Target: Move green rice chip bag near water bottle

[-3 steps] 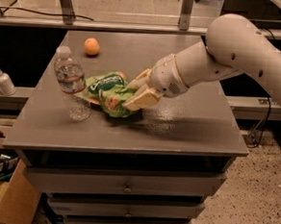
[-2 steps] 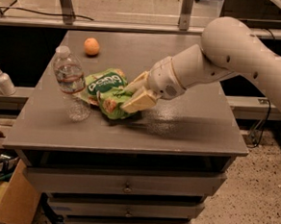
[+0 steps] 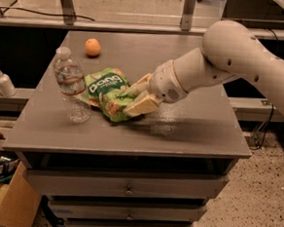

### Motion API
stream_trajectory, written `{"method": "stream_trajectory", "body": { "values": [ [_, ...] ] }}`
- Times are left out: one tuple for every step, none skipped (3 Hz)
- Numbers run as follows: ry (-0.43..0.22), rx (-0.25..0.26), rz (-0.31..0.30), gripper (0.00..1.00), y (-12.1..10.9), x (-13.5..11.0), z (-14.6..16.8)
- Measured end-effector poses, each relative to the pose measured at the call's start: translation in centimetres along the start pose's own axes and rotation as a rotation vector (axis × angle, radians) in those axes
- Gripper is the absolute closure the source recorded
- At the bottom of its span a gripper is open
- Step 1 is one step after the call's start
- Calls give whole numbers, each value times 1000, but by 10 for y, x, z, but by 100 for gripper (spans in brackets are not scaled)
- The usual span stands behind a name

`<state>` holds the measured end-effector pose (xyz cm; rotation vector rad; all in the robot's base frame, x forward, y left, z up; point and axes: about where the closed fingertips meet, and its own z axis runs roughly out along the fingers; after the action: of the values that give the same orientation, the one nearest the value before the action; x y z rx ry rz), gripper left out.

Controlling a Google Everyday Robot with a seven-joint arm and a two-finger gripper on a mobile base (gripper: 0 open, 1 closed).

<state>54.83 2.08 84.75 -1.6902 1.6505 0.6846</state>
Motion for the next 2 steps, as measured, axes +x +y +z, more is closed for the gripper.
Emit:
{"method": "stream_trajectory", "body": {
  "values": [
    [6,-5,15,0,3,9,-1],
    [-14,12,44,0,2,15,-15]
  ]
}}
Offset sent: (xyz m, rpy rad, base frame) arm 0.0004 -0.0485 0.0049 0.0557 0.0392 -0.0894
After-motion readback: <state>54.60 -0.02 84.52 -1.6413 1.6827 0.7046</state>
